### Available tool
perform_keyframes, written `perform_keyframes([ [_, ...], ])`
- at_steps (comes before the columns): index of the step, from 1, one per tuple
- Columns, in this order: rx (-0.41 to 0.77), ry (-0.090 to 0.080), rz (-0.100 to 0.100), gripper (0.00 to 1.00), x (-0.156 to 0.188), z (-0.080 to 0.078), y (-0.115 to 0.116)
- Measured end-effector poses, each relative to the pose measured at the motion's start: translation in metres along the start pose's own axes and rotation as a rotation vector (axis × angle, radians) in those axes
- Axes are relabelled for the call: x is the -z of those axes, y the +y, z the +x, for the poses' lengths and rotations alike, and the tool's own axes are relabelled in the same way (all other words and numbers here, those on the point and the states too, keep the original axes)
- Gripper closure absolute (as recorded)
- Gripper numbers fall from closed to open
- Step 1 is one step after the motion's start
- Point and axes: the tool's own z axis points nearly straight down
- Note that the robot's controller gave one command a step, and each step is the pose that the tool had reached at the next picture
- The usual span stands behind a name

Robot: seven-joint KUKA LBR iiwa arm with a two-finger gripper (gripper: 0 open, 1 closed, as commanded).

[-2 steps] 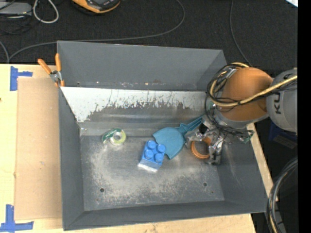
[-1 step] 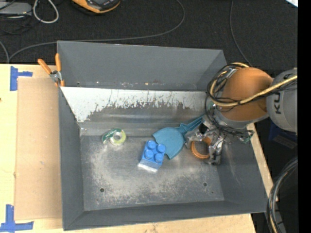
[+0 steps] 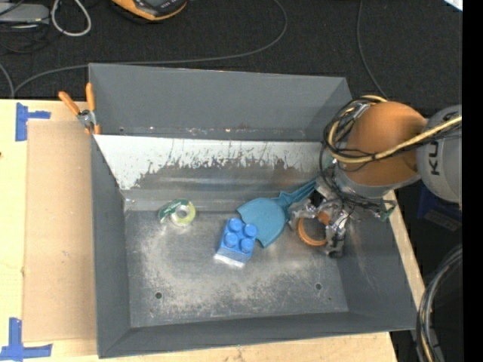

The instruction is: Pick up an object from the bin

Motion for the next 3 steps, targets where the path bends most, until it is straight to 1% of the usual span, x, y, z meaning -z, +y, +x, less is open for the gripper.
perform_keyframes([
  [1, -0.002, 0.003, -0.005, 1.0, 0.02, 0.0, 0.002],
  [2, -0.002, 0.0, 0.001, 1.0, 0.047, -0.001, 0.001],
  [3, -0.005, 0.001, -0.002, 1.0, 0.071, -0.002, 0.002],
])
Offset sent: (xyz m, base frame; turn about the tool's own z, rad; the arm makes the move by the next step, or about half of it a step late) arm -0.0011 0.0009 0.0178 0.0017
